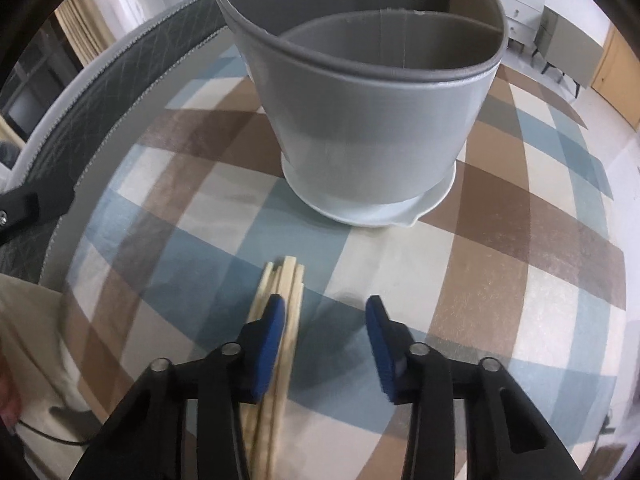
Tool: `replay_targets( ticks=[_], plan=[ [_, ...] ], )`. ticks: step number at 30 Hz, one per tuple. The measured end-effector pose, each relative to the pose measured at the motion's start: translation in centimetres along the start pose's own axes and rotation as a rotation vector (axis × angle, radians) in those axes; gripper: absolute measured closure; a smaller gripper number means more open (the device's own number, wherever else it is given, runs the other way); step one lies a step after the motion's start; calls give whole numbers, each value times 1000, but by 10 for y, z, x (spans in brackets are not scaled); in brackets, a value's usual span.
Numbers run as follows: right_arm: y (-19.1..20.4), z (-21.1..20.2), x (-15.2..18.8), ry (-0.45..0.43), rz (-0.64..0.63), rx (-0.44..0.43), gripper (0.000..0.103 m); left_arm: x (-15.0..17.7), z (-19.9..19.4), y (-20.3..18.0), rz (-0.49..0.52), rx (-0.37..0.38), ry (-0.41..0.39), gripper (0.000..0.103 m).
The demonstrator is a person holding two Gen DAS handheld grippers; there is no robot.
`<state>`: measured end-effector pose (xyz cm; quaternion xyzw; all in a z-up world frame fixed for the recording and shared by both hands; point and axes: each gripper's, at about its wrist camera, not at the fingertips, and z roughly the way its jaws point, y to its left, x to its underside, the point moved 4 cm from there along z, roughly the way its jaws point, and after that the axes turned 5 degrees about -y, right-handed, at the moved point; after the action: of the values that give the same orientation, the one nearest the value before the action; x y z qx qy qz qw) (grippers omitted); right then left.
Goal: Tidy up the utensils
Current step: 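Lower both tools back toward the remaining chopsticks on the cloth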
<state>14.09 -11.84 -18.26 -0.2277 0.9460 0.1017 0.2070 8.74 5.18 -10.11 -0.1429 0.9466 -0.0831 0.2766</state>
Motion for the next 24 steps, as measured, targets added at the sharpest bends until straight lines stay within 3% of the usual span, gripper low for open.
replay_targets(
  ticks=[4,11,24],
  plan=[
    [-6,1,1,10,16,16,72,2,5,2,-16,2,22,13],
    [-12,-1,-1,6,26,20,73,3,8,4,-27,-3,30,13],
    [6,5,-11,-8,-70,68,75,6,16,17,-67,-47,51,13]
  ],
)
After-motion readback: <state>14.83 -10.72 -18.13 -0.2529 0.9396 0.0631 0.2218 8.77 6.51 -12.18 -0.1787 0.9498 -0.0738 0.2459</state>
